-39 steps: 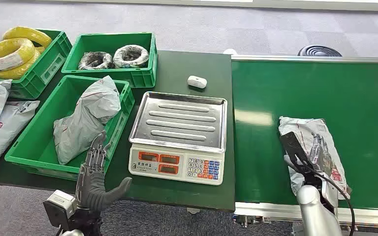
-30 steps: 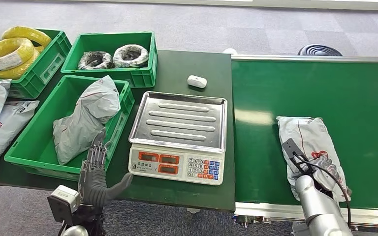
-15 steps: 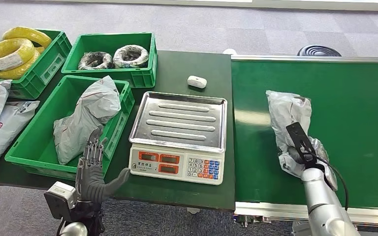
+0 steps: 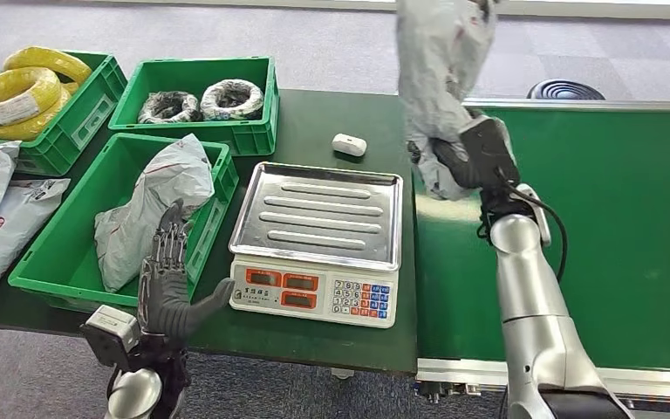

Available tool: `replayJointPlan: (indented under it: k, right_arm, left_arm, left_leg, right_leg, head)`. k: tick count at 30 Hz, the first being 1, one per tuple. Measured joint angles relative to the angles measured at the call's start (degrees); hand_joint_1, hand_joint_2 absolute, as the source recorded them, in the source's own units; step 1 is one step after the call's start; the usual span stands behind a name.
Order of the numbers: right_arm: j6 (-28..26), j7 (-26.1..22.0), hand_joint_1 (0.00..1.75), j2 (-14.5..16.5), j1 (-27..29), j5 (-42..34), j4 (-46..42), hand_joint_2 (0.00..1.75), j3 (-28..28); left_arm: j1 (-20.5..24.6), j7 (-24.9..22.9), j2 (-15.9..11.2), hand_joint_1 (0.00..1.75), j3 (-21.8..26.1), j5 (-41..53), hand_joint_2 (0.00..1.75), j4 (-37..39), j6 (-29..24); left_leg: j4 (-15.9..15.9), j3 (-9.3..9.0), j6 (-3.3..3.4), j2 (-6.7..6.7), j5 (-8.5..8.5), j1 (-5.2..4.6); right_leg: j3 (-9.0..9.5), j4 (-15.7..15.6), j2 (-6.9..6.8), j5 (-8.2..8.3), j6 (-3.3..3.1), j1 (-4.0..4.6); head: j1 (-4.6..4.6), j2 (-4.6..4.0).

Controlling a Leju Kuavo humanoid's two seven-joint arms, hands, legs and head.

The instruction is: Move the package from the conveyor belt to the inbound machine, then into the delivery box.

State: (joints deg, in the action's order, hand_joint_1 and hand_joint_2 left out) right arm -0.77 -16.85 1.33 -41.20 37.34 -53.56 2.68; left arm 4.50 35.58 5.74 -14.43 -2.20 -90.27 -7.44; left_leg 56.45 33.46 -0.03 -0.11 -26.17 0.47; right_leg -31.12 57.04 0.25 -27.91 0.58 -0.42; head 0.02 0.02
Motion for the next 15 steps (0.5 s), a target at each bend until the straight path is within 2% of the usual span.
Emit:
replayJointPlan:
  k: [4, 8, 11, 12, 14, 15]
  right_arm:
    - [5.1, 2.1, 1.75, 1.5, -5.1, 3.5, 3.6, 1.75, 8.2]
    - [7.9, 2.4, 1.75, 3.0, -9.0, 6.4, 10.3, 1.75, 14.0]
    - [10.2, 2.7, 1.63, 4.1, -11.0, 8.6, 15.2, 1.75, 18.0]
    - [11.3, 3.2, 1.56, 4.5, -11.5, 9.3, 16.6, 1.75, 19.1]
    - [13.0, 4.6, 1.28, 5.3, -12.2, 10.6, 19.5, 1.75, 21.4]
    - [13.7, 5.2, 0.88, 5.7, -12.5, 11.1, 20.6, 1.75, 22.5]
  left_arm:
    - [1.8, 0.1, 0.0, 0.00, 0.0, 0.4, 1.75, 1.0, 0.1]
    - [2.5, 0.1, -0.3, 0.00, 0.9, 0.6, 1.75, 0.8, -0.9]
    - [2.5, 0.0, -0.6, 0.00, 2.5, 1.5, 1.75, 0.0, -1.6]
    - [2.5, 0.0, -0.7, 0.00, 3.0, 1.9, 1.75, -0.3, -1.9]
    - [2.5, -0.2, -0.7, 0.00, 4.1, 2.5, 1.75, -1.2, -2.3]
    - [2.5, -0.3, -0.7, 0.00, 4.7, 2.8, 1.75, -1.6, -2.5]
  left_leg:
    - [0.0, 0.04, 0.00, -0.06, 0.01, 0.00]
    - [0.0, 0.08, 0.00, -0.09, 0.00, 0.00]
    - [0.0, 0.09, 0.00, -0.12, 0.00, 0.00]
    - [0.0, 0.09, 0.00, -0.14, 0.00, 0.01]
    - [0.0, 0.10, 0.00, -0.16, 0.00, 0.02]
    - [0.0, 0.10, 0.00, -0.16, 0.00, 0.02]
  right_leg:
    - [0.00, 0.0, -0.03, 0.00, 0.00, 0.00]
    - [-0.02, 0.0, -0.03, -0.01, 0.00, 0.00]
    - [-0.05, 0.0, -0.03, -0.01, 0.00, 0.00]
    - [-0.05, 0.0, -0.04, -0.01, 0.00, 0.01]
    - [-0.05, 0.0, -0.05, -0.01, 0.00, 0.01]
    - [-0.05, 0.0, -0.05, -0.01, 0.00, 0.01]
  head:
    - [0.00, 0.00]
    - [0.02, 0.00]
    - [0.01, 0.00]
    - [0.01, 0.00]
    - [0.01, 0.00]
    - [0.01, 0.00]
